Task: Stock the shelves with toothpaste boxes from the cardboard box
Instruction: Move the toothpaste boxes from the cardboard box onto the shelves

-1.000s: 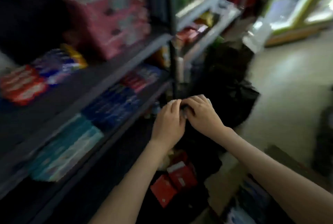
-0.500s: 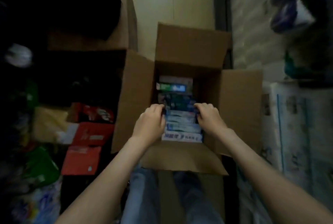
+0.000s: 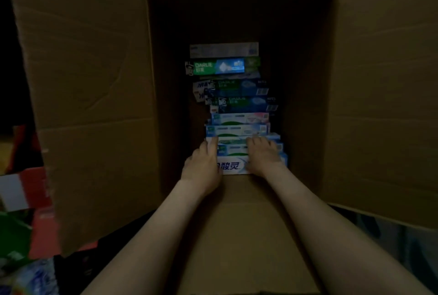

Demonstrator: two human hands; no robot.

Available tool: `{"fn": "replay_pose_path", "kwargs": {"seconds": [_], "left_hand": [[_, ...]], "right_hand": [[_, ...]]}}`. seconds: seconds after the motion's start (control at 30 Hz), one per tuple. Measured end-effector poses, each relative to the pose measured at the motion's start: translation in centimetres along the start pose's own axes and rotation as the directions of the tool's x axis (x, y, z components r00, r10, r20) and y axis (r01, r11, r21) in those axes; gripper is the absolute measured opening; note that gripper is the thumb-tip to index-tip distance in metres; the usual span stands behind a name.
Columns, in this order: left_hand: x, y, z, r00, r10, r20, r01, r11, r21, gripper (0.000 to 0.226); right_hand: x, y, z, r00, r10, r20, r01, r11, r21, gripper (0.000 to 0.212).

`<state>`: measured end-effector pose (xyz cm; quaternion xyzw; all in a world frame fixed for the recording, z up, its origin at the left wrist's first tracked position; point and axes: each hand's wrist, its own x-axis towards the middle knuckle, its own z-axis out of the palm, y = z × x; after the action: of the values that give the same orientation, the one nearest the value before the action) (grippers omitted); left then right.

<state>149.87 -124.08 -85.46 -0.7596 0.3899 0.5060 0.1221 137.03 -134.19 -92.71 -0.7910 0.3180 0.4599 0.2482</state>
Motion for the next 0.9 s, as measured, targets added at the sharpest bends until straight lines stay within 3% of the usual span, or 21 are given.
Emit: {"fn": "replay_pose_path", "kwargs": {"seconds": [0.23,0.3,0.4,0.5,0.57,0.67,0.77,0.9], "left_hand": [[-1.3,-0.2,-1.0,0.999,0.003,-0.032,-0.004,0.999,-0.052,0.062],[-2.5,-0.1,-1.7,0.999,-0.029,-0.034,0.021,0.977,-0.212,0.059],[-5.8,0.8,-3.6,0.992,-0.126,0.001,0.101,0.791,-0.603,0.061],[-10.9,2.4,-7.0,0.991,-0.102,-0.090,0.000,0.658,-0.753,0.076],[-15.2,3.2,-10.2,0.985,-0.031,-0.168,-0.116,0.599,-0.792,0.083],[-21.8,3.2,-15.2,0.953,0.030,-0.302,-0.259,0.598,-0.758,0.062],[-28.9,2.2,-20.1,0.913,-0.044,-0.405,-0.351,0.421,-0.836,0.029],[-37.1,0.1,-25.0,0.850,-0.218,-0.481,-0.433,0.234,-0.871,0.026]], "right_hand": [[0.5,0.0,-1.5,0.999,0.042,-0.004,-0.042,0.991,-0.130,0.063],[-1.0,0.0,-2.5,1.000,0.019,0.016,-0.017,0.996,-0.088,0.062],[-5.1,0.0,-5.1,0.998,-0.053,0.024,0.051,0.995,0.091,0.063],[-11.6,-0.8,-10.3,0.987,-0.162,0.021,0.154,0.966,0.209,0.061],[-16.8,-2.0,-14.7,0.964,-0.267,0.009,0.257,0.934,0.247,0.050],[-24.8,-4.3,-21.4,0.930,-0.367,0.010,0.344,0.880,0.327,0.038],[-32.7,-6.7,-27.2,0.907,-0.400,-0.128,0.416,0.814,0.405,0.033],[-41.3,-10.3,-33.5,0.877,-0.361,-0.316,0.465,0.803,0.373,0.030]]}}
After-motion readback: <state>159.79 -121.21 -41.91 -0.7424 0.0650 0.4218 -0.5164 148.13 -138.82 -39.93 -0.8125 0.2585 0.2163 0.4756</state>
